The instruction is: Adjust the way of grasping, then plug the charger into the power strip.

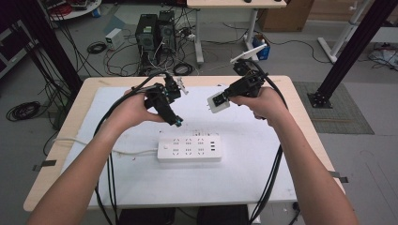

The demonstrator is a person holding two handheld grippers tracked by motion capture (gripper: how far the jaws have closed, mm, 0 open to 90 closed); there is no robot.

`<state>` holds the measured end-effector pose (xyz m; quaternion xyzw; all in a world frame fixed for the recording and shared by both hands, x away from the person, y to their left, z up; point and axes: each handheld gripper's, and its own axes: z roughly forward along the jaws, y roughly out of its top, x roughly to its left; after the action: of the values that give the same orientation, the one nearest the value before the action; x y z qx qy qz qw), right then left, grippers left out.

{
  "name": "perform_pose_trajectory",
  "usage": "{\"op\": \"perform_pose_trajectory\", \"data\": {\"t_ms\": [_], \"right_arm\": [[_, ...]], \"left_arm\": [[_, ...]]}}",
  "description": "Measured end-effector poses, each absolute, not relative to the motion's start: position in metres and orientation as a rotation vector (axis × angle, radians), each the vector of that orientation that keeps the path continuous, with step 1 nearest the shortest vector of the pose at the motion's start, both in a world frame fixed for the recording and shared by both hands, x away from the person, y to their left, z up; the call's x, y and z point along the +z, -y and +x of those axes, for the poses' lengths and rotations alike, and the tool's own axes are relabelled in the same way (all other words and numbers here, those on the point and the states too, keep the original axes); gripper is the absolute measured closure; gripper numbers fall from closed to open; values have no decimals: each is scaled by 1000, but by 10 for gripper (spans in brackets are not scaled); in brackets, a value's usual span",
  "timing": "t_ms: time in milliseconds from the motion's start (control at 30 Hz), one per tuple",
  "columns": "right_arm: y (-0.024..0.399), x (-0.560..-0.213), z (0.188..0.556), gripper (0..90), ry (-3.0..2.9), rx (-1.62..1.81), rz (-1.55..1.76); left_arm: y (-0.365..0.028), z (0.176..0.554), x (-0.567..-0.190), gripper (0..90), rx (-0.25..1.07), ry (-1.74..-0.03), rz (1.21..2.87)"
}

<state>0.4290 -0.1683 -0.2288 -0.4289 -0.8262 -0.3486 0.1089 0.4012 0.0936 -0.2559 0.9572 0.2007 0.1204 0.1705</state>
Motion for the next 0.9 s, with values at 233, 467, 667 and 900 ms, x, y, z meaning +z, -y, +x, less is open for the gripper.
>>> {"op": "perform_pose_trajectory", "data": {"t_ms": [233,467,667,900], "right_arm": [[180,-219,427,626,2688,-830,-1390],[192,-214,425,626,2844,-687,-1442],[194,-213,423,625,2859,-680,-1410],[179,-218,423,626,2932,-626,-1232]], "left_arm": [[-133,408,-260,224,285,-852,2744],[-161,413,-260,225,292,-1015,2726],[-164,412,-259,224,292,-1019,2716],[-161,409,-258,224,289,-978,2728]]}}
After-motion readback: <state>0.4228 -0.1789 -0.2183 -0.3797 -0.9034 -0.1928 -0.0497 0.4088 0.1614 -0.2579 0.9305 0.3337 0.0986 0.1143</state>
